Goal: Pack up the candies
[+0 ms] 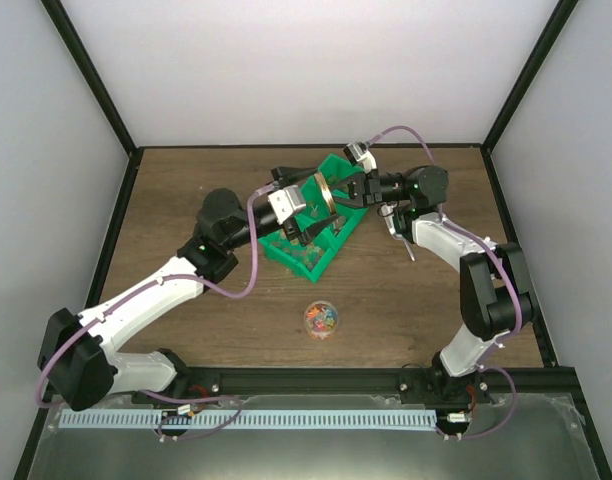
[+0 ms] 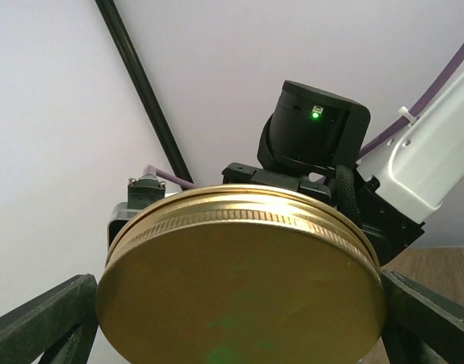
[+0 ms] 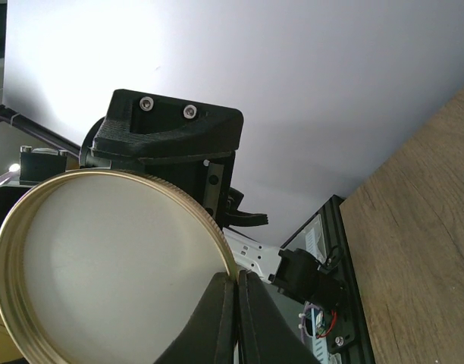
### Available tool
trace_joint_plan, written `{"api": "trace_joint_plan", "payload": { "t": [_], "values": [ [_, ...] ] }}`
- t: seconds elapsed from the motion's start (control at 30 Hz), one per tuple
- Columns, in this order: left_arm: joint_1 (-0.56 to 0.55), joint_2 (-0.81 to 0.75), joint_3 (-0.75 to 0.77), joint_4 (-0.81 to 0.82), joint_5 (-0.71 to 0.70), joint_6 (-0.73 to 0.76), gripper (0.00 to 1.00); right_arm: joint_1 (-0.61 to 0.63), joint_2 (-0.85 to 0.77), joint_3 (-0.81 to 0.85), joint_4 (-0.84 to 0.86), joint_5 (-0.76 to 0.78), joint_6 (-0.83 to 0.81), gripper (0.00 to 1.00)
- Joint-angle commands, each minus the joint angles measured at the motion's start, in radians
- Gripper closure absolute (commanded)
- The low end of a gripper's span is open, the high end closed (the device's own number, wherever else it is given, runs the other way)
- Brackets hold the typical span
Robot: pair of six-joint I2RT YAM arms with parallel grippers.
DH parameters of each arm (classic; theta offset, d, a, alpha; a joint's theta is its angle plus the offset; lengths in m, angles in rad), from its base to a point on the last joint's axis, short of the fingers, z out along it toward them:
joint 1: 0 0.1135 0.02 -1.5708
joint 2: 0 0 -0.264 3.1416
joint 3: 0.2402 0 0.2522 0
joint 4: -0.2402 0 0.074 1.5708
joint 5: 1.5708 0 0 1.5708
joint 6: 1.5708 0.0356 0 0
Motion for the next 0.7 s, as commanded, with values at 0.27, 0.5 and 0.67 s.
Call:
{"api": "trace_joint_plan", "payload": {
  "t": [0.27, 0.5, 0.67],
  "values": [
    [-0.005, 0.0, 0.011, -0.007, 0.0, 0.037, 0.08, -0.015, 0.021, 0.05, -0.014, -0.011, -0.01, 0.63],
    [0.001, -0.076, 0.003, -0.268, 0.0, 0.124, 0.09, -0.104, -0.008, 0.041, -0.475, -0.049, -0.414, 0.23],
    [0.012, -0.119, 0.024, -0.663, 0.062, 0.255, 0.1, -0.174, -0.011, 0.26, -1.62, 0.14, -1.386, 0.17]
  ]
}}
